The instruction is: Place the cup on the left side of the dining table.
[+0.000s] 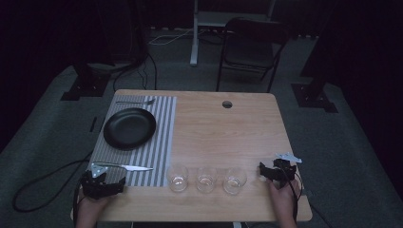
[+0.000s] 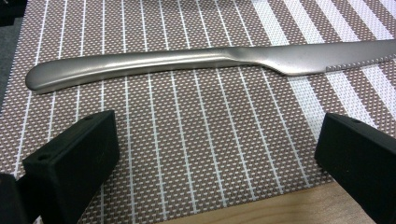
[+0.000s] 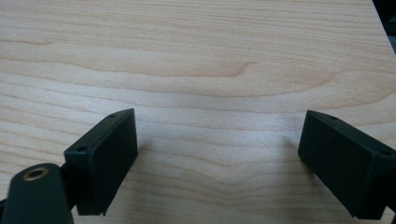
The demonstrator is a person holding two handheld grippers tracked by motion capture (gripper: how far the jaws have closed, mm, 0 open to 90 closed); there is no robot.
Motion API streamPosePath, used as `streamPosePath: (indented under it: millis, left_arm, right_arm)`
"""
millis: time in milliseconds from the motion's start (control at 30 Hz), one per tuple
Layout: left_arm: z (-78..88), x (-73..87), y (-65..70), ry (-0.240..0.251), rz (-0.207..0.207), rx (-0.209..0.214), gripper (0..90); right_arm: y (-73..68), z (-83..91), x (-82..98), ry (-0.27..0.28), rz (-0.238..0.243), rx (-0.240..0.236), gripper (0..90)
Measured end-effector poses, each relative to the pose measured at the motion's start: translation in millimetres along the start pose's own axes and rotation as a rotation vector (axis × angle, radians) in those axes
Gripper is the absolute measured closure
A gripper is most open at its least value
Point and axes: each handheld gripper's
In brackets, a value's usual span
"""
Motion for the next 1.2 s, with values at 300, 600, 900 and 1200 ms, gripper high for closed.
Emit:
streamPosePath:
  millis: [300,600,900,1200]
  left_arm:
    - [0.3,-0.2,-0.4,-0.006,-0.005,0.001,0.3]
    - [1.4,0.8,-2.3,-0.004,-0.023,0.011,1.0]
    - [5.3,3.9,-1.0,0.003,-0.073,0.047,1.4]
    - [7.5,4.6,3.1,0.005,-0.111,0.110,1.4]
  right_arm:
    - [-0.1,0.0,0.0,0.000,0.000,0.000,11.3]
    - [0.0,0.0,0.0,0.000,0.000,0.000,11.3]
    - [0.0,0.0,-0.1,0.000,0.000,0.000,11.4]
    - [0.0,0.0,-0.1,0.000,0.000,0.000,11.4]
Point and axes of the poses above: each handheld gripper's, and its own axes: z roughly backward along the jaws, x roughly out of its underside, y roughly to its right, and after that the axes turned 15 degrees about -y, right-handed
